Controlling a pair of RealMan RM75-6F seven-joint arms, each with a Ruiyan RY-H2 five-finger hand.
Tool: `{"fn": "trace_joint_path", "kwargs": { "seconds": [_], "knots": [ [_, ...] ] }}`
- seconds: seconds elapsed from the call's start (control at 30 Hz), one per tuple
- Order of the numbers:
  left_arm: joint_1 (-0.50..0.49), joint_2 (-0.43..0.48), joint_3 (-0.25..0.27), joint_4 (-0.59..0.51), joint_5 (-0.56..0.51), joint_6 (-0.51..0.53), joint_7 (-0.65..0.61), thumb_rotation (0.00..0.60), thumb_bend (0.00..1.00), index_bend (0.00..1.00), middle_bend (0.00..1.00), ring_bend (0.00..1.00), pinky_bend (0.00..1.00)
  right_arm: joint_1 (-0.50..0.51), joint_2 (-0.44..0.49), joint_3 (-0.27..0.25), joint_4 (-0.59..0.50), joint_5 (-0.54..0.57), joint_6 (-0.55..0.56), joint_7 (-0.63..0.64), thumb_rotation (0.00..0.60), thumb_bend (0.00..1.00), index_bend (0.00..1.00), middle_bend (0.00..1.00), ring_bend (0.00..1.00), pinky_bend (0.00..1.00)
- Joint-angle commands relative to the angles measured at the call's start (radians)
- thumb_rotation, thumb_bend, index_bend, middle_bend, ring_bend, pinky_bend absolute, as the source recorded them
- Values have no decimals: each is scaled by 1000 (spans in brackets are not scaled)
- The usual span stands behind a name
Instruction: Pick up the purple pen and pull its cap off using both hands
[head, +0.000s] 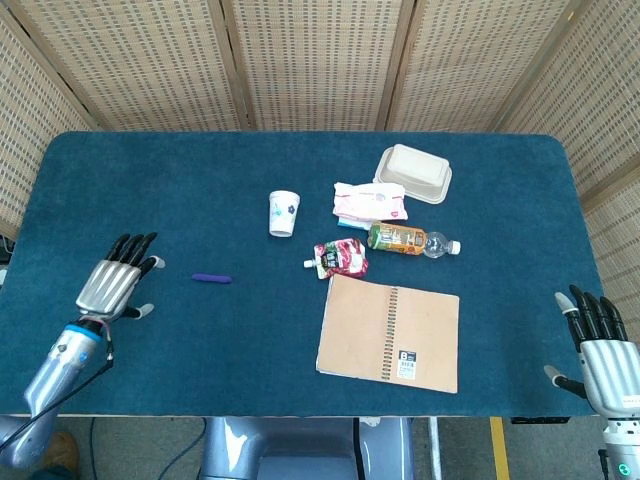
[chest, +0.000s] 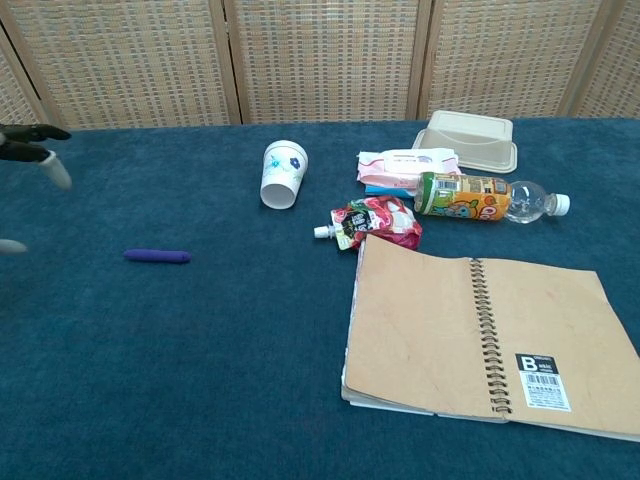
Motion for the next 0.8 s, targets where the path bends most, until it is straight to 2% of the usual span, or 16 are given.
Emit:
{"fn": "trace_joint_path", "kwargs": {
  "seconds": [0.03, 0.13, 0.37, 0.8],
  "knots": [
    [-107, -115, -40, 136, -60, -115, 3, 600, 247, 383, 0, 0, 0, 5, -4, 4, 8, 23, -20, 2, 600, 0, 0, 0, 0, 0],
    [-143, -166, -43, 202, -73, -150, 5, 600, 299, 406, 0, 0, 0, 8, -6, 9, 15, 41, -32, 8, 600, 0, 0, 0, 0, 0],
    [-197, -256, -42, 319, -125, -222, 17, 600, 338, 440, 0, 0, 0, 11, -5, 14, 24, 59, -44, 27, 600, 0, 0, 0, 0, 0],
    [-219, -328, -20, 399, -179, -229, 52, 600, 341, 511, 0, 0, 0, 13, 5, 12, 28, 58, -49, 63, 600, 0, 0, 0, 0, 0]
  ]
}}
